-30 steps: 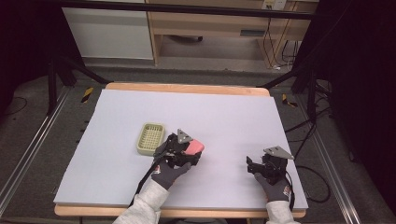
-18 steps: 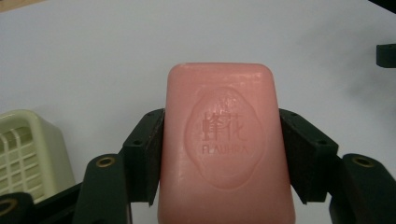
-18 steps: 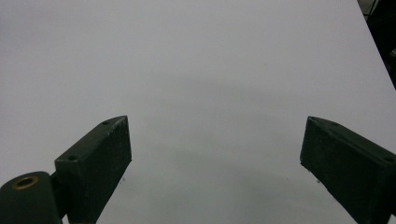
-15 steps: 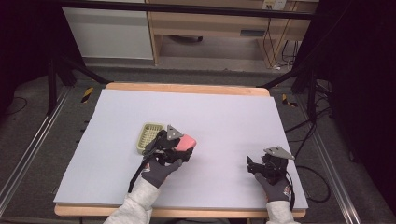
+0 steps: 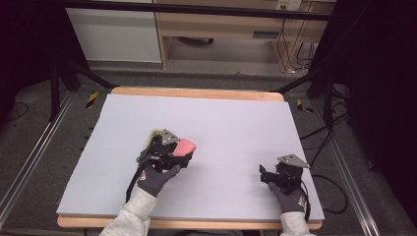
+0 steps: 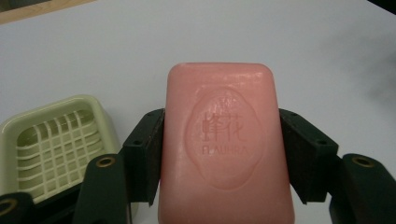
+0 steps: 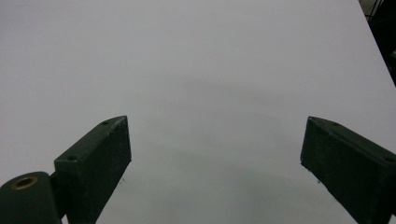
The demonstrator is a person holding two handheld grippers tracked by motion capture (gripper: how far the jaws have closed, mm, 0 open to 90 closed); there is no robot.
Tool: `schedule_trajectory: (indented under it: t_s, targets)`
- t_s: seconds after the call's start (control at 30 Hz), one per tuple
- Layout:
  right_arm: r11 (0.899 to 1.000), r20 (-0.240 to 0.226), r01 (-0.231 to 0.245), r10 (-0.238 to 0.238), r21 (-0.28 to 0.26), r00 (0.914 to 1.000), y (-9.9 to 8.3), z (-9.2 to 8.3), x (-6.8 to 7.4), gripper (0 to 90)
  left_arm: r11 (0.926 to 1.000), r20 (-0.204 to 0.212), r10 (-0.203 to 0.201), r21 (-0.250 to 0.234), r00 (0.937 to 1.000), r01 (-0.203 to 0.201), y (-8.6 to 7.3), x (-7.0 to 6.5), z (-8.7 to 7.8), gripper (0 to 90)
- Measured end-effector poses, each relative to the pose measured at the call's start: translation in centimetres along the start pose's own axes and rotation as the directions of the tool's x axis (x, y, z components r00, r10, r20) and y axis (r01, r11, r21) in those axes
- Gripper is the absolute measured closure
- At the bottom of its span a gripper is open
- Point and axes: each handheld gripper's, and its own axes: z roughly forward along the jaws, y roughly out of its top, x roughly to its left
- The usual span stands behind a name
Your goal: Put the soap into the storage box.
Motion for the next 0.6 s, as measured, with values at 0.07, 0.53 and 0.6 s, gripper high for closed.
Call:
schedule_trajectory:
  t_s: [0.07,0.53,0.6]
  targets:
    - [1.000,0.001,0.003,-0.003,-0.002,1.0000,0.0,0.0,0.0,8.8,1.0000,-0.004,0.003,0.003,1.0000,-0.003,-0.1,0.2,-0.2,37.1]
    - [1.000,-0.003,0.009,-0.009,-0.001,1.0000,0.0,0.0,0.1,8.8,0.9979,-0.056,-0.064,-0.016,0.9964,0.063,-0.5,3.5,-0.9,37.1]
    - [1.000,-0.002,0.010,-0.010,-0.002,0.9999,0.0,0.0,0.1,8.8,0.9971,-0.064,-0.075,-0.020,0.9951,0.074,-0.6,3.9,-0.8,37.1]
